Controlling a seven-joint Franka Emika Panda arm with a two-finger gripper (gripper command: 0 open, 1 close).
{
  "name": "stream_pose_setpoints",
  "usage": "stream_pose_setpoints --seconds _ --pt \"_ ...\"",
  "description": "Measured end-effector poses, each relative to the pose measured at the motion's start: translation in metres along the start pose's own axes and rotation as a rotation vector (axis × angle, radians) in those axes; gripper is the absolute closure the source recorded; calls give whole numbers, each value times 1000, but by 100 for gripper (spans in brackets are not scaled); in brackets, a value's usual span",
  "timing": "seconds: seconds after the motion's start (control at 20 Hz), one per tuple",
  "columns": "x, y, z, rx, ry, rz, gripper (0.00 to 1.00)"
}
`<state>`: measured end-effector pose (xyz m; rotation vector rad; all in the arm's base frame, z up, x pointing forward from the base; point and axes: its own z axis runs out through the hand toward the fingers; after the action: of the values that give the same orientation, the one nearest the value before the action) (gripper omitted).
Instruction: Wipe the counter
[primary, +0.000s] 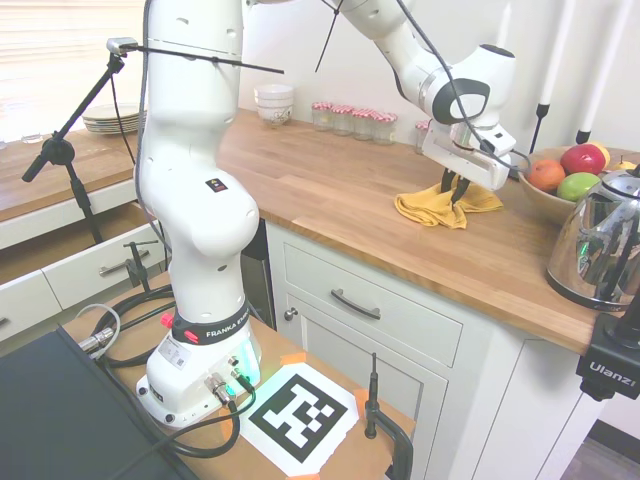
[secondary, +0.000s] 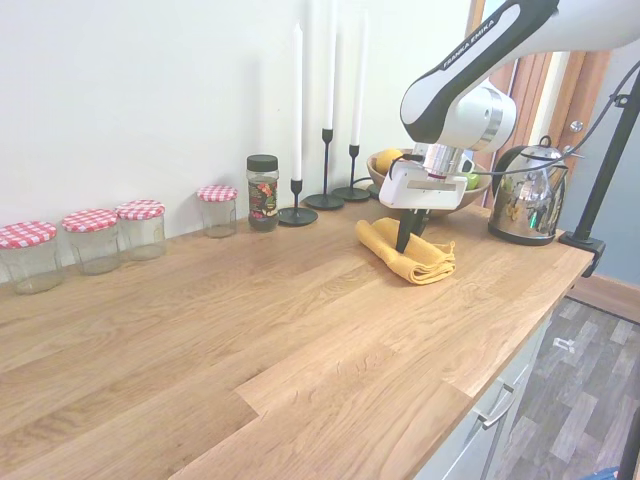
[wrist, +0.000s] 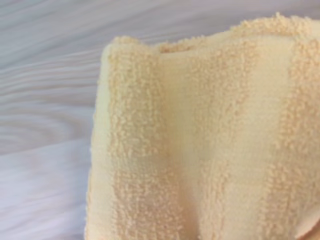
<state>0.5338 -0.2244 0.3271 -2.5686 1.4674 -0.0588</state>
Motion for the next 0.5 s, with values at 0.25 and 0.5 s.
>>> stream_pose_setpoints --seconds 0.25,0.5 --pt "9 11 -2 4 3 16 100" --pt "9 11 -2 4 3 18 0"
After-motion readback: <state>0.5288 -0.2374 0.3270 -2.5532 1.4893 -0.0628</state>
